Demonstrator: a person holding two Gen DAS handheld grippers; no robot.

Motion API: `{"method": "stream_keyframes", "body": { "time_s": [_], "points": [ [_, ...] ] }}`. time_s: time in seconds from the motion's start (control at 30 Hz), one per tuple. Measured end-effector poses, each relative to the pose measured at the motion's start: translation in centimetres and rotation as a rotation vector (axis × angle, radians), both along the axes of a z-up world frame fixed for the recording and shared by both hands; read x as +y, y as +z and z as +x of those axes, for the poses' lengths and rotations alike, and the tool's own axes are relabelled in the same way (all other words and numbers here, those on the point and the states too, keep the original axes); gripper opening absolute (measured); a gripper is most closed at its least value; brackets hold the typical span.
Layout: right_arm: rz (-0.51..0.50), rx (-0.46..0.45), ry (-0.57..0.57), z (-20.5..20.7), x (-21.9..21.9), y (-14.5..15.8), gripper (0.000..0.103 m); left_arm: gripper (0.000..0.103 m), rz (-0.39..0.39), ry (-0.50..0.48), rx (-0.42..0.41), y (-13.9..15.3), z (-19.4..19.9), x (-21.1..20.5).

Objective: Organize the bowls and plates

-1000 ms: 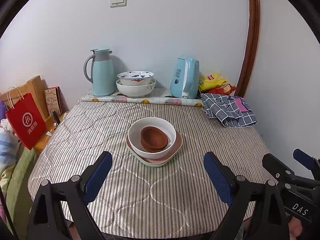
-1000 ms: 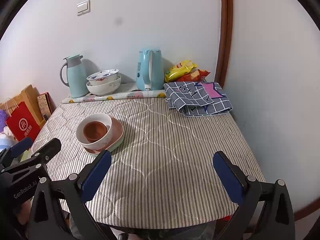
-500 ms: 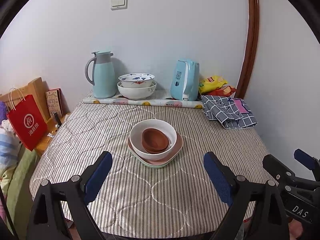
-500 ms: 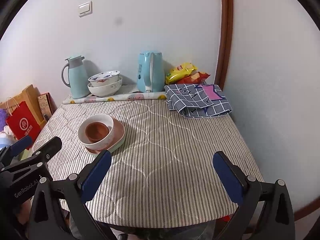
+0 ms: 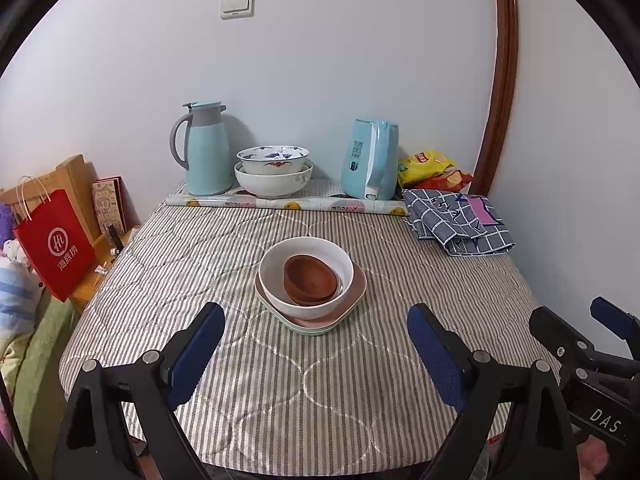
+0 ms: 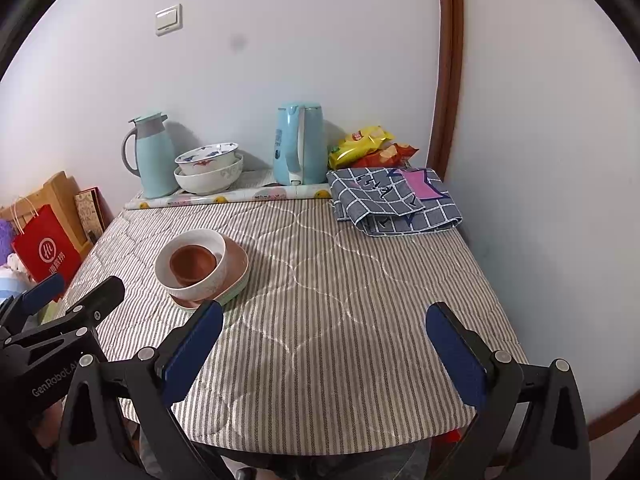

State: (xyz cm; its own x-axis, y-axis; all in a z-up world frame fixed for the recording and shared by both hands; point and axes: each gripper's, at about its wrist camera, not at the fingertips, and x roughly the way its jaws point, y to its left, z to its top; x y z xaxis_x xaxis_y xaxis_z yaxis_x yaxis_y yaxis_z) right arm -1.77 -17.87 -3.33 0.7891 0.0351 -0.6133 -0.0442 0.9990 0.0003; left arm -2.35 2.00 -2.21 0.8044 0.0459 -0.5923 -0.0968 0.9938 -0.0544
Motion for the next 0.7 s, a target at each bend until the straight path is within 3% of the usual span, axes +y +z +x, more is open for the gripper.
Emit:
{"method": "stream_keyframes", "body": {
  "time_s": [0.7],
  "points": [
    [0.0, -0.001, 0.0, -0.07, 0.02, 0.14, 0.1, 0.093, 0.009, -0.001, -0.017, 0.14, -0.01, 0.14]
  ]
}}
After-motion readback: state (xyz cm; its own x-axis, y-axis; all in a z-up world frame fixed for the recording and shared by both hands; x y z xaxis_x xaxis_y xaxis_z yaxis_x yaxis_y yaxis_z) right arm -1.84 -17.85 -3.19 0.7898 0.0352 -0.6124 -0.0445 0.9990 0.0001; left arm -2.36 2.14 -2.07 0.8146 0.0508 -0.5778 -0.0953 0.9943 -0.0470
